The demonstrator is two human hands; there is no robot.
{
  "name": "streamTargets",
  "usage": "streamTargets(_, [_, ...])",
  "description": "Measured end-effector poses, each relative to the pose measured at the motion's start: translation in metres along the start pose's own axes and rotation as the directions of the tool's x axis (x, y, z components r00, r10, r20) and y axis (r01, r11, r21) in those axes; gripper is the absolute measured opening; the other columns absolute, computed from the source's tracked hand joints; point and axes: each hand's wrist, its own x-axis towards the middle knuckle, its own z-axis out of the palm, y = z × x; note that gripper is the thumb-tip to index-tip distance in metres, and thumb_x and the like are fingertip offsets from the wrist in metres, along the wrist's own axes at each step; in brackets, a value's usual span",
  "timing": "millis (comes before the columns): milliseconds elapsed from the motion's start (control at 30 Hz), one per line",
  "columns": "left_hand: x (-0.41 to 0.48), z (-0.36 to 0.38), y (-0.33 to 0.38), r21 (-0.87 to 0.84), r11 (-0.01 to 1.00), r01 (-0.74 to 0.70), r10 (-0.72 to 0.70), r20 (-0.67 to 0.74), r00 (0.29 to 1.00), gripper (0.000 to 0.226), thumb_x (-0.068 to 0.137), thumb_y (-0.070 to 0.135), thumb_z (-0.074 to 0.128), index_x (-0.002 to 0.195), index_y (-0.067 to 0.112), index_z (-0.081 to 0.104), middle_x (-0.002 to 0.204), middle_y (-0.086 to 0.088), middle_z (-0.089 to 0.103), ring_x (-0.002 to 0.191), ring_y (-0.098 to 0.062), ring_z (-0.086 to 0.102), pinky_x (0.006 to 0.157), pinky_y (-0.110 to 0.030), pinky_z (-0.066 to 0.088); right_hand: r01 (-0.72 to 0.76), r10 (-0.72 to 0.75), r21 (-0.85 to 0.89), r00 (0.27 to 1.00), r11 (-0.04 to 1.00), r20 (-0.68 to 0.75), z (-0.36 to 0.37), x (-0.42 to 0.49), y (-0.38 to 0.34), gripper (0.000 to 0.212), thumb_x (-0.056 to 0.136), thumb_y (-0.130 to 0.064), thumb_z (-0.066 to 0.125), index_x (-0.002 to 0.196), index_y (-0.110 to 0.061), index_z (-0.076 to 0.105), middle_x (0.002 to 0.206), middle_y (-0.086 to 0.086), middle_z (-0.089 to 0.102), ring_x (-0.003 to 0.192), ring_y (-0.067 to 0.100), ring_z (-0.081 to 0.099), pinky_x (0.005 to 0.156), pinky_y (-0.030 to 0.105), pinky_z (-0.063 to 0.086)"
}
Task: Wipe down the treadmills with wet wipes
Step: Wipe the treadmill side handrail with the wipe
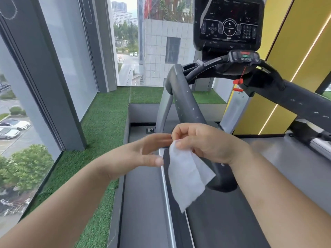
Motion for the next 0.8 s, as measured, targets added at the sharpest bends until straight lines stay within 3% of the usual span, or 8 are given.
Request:
streamTargets(100, [0.025,0.006,0.01,-0.12,0.993,0.024,0.0,0.195,0.981,0.091,0.06,0.049,0.084,0.131,0.004,0.049,0.129,-0.016,0.059,0.119,-0.025,0.056,0.103,-0.035,0.042,-0.046,0.049,0.157,0.999,0.987,-0.019,-0.013,0.003,0.003,0.002,0.076,-0.013,0.057,0.076,-0.014,0.054,0.063,-0.002,0.052,0.054,0.011,0.046,0.05,0.019,0.038])
streamTargets(200, [0.039,0.0,0.016,-0.167,0.984,0.062,-0.029,0.194,0.981,0.06,0.055,0.039,0.089,0.099,0.003,0.069,0.097,-0.014,0.07,0.084,-0.023,0.067,0.076,-0.03,0.054,0.022,0.023,0.437,0.995,0.899,-0.096,-0.019,0.003,0.012,0.009,0.078,-0.017,0.057,0.07,-0.012,0.058,0.062,-0.001,0.055,0.054,0.01,0.052,0.051,0.018,0.045])
streamTargets(300, [0.043,-0.01,0.018,-0.328,0.943,0.054,-0.013,0.127,0.992,0.033,0.051,0.028,0.091,0.073,0.01,0.075,0.077,-0.009,0.072,0.066,-0.019,0.069,0.059,-0.025,0.055,0.138,-0.047,0.804,0.99,0.578,-0.136,-0.016,0.006,0.035,0.05,0.086,-0.053,0.051,0.101,-0.009,0.071,0.1,0.011,0.069,0.093,0.024,0.067,0.082,0.031,0.054])
streamTargets(367, [0.047,-0.017,0.015,-0.369,0.928,0.05,-0.048,0.015,0.999,0.032,0.058,0.026,0.088,0.079,0.007,0.074,0.083,-0.014,0.071,0.07,-0.024,0.068,0.066,-0.031,0.055,0.15,-0.091,0.909,0.988,0.39,-0.124,-0.008,0.011,0.051,0.082,0.085,-0.072,0.036,0.129,-0.006,0.058,0.133,0.019,0.055,0.124,0.033,0.053,0.102,0.043,0.044])
streamTargets(400, [0.048,-0.019,0.014,-0.355,0.933,0.051,-0.073,-0.049,0.996,0.031,0.063,0.028,0.083,0.082,0.005,0.073,0.086,-0.017,0.07,0.073,-0.027,0.067,0.071,-0.036,0.052,0.132,-0.092,0.912,0.99,0.389,-0.104,-0.001,0.015,0.057,0.088,0.084,-0.075,0.034,0.135,-0.006,0.053,0.139,0.02,0.05,0.129,0.034,0.047,0.107,0.044,0.039])
streamTargets(467, [0.051,-0.022,0.005,-0.293,0.955,0.042,-0.103,-0.196,0.975,0.029,0.068,0.032,0.074,0.084,0.007,0.073,0.089,-0.016,0.071,0.076,-0.027,0.065,0.076,-0.04,0.049,0.125,-0.02,0.803,0.99,0.583,-0.14,0.011,0.022,0.062,0.076,0.085,-0.065,0.045,0.136,-0.009,0.052,0.136,0.017,0.053,0.126,0.029,0.051,0.102,0.04,0.045])
streamTargets(600, [0.051,-0.03,-0.011,0.01,0.999,0.045,-0.04,-0.291,0.956,0.013,0.086,0.035,0.069,0.09,0.023,0.072,0.085,-0.001,0.074,0.07,-0.018,0.065,0.061,-0.028,0.048,0.048,0.148,0.383,0.872,0.922,-0.467,0.012,0.03,0.07,0.025,0.09,-0.025,0.06,0.108,-0.009,0.066,0.102,0.013,0.071,0.083,0.021,0.067,0.069,0.034,0.055])
streamTargets(800, [0.037,-0.051,-0.02,-0.251,0.96,-0.125,0.118,-0.04,0.992,0.021,0.082,0.023,0.065,0.098,0.013,0.073,0.097,-0.015,0.071,0.088,-0.028,0.068,0.076,-0.038,0.057,0.188,-0.023,0.313,0.885,0.931,-0.465,0.008,0.018,0.058,0.015,0.077,-0.024,0.066,0.084,-0.021,0.078,0.09,0.003,0.074,0.083,0.017,0.069,0.07,0.029,0.056])
